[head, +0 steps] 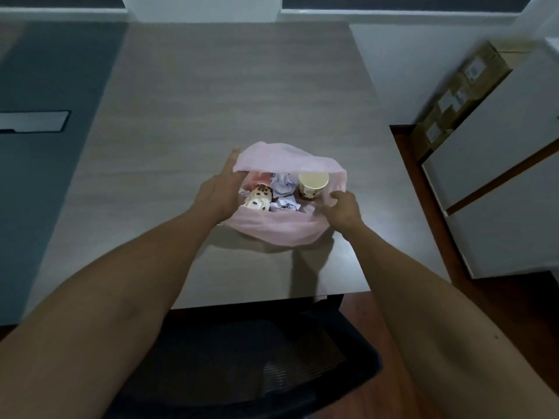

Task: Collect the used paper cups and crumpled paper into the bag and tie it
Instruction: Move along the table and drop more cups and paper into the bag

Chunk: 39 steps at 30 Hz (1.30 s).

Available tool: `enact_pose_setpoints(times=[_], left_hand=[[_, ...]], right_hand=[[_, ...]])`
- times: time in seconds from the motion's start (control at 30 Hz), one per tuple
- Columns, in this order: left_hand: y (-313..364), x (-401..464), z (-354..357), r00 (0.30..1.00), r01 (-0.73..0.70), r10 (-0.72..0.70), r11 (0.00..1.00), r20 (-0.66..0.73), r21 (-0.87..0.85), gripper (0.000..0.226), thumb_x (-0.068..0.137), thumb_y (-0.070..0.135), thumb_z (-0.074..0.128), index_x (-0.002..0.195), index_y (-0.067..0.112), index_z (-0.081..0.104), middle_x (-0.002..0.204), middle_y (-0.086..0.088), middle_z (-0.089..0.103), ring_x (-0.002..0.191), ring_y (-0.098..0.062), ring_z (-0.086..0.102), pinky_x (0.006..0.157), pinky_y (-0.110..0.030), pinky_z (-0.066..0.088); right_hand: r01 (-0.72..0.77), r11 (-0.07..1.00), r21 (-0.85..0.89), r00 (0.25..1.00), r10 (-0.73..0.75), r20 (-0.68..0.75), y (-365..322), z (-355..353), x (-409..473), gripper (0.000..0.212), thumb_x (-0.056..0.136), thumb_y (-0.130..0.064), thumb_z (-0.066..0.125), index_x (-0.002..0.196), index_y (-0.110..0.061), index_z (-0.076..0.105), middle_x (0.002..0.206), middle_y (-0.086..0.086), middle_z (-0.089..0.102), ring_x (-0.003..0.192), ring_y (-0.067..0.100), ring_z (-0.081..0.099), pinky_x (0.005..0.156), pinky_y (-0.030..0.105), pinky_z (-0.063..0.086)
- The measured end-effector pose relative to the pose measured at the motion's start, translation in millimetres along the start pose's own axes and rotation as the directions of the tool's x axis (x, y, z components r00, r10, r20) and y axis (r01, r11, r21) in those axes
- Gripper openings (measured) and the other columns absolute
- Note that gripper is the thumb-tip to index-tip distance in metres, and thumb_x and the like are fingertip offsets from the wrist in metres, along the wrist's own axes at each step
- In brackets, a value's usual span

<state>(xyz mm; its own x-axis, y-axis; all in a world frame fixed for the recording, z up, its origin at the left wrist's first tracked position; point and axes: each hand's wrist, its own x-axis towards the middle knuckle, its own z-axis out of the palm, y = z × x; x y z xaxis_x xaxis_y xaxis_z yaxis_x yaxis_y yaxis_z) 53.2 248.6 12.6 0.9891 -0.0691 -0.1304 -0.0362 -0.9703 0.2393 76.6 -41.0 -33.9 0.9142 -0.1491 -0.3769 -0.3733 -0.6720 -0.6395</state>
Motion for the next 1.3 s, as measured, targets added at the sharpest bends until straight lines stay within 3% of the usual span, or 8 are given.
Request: enact_pose_setpoints(times=[0.07,0.17,0.3,0.47,0.6,0.8,1.03,1.3], left_hand=[[-3.3,7.7,1.3,1.000,0.016,-0.016,1.000,0.008,-0.016,0.098,0.088,0.003,0.064,0.158,0.043,0.009,0.170,0.013,-0.012,0.093,-0.042,0.065,0.077,-0.042,0.053],[-11.8,13.6,-3.2,0.999,0.044,-0.044,0.998,0.009,-0.048,0.100,0.083,-0.002,0.063,0.157,0.043,0.014,0.170,0.011,-0.009,0.093,-0.043,0.065,0.074,-0.040,0.051],[-27.7,5.2,-31.1,0.991,0.126,-0.133,0.951,-0.009,-0.281,0.097,0.076,0.019,0.072,0.156,0.040,0.022,0.167,-0.003,0.014,0.130,-0.040,0.050,0.101,-0.049,0.048],[-79.3,-31.7,-70.4,0.958,0.230,-0.279,0.879,-0.061,-0.418,0.113,0.063,0.020,0.072,0.159,0.036,0.016,0.162,-0.005,0.026,0.139,-0.033,0.042,0.106,-0.048,0.044],[-133.8,-82.7,-100.2,0.934,0.273,-0.345,0.858,-0.095,-0.436,0.112,0.060,0.040,0.066,0.158,0.039,0.012,0.162,-0.003,0.029,0.137,-0.035,0.046,0.109,-0.053,0.043],[-255.6,-173.1,-130.1,0.871,0.369,-0.463,0.835,-0.161,-0.407,0.101,0.080,0.031,0.069,0.159,0.038,0.006,0.153,-0.005,0.046,0.129,-0.036,0.055,0.105,-0.051,0.046],[-397.9,-292.8,-163.8,0.791,0.479,-0.584,0.777,-0.182,-0.407,0.102,0.086,0.009,0.065,0.162,0.032,0.000,0.147,-0.015,0.050,0.125,-0.040,0.056,0.103,-0.052,0.049],[-534.1,-392.3,-189.4,0.773,0.477,-0.575,0.805,-0.267,-0.352,0.095,0.081,-0.005,0.064,0.162,0.013,0.018,0.159,-0.015,0.038,0.137,-0.035,0.048,0.105,-0.043,0.046]], right_hand=[[0.112,0.990,-0.086,0.993,-0.114,-0.021,-5.5,-1.0,0.3,0.064,0.090,-0.024,0.071,0.147,-0.011,0.047,0.155,0.010,0.039,0.131,0.036,0.051,0.105,0.049,0.047],[0.264,0.943,-0.201,0.963,-0.269,0.002,-25.5,-8.1,-0.3,0.085,0.091,-0.011,0.063,0.162,-0.020,0.017,0.170,-0.001,0.010,0.147,0.030,0.035,0.109,0.049,0.042],[0.416,0.868,-0.271,0.908,-0.411,0.079,-64.9,-12.5,-4.6,0.103,0.088,-0.004,0.065,0.163,-0.015,-0.005,0.170,-0.002,-0.011,0.153,0.027,0.022,0.106,0.049,0.046],[0.576,0.753,-0.317,0.814,-0.563,0.141,-121.9,9.0,-13.9,0.112,0.082,0.008,0.063,0.162,-0.021,-0.010,0.169,-0.006,-0.016,0.144,0.030,0.036,0.082,0.038,0.052],[0.664,0.681,-0.309,0.746,-0.634,0.205,-177.6,55.7,-33.7,0.120,0.080,0.006,0.069,0.161,-0.028,-0.014,0.168,-0.011,-0.018,0.139,0.033,0.043,0.083,0.039,0.051],[0.767,0.591,-0.252,0.642,-0.707,0.296,-273.7,156.6,-109.7,0.112,0.086,0.000,0.064,0.161,-0.030,-0.014,0.169,-0.009,-0.017,0.142,0.032,0.042,0.092,0.043,0.050],[0.845,0.509,-0.163,0.530,-0.758,0.380,-374.8,295.3,-212.4,0.114,0.088,-0.048,0.072,0.159,-0.034,-0.016,0.169,-0.011,-0.016,0.149,0.030,0.032,0.111,0.054,0.041],[0.876,0.465,-0.130,0.476,-0.788,0.390,-464.2,437.9,-287.5,0.113,0.092,-0.036,0.072,0.159,-0.030,-0.020,0.166,-0.015,-0.023,0.141,0.024,0.042,0.101,0.044,0.047]])
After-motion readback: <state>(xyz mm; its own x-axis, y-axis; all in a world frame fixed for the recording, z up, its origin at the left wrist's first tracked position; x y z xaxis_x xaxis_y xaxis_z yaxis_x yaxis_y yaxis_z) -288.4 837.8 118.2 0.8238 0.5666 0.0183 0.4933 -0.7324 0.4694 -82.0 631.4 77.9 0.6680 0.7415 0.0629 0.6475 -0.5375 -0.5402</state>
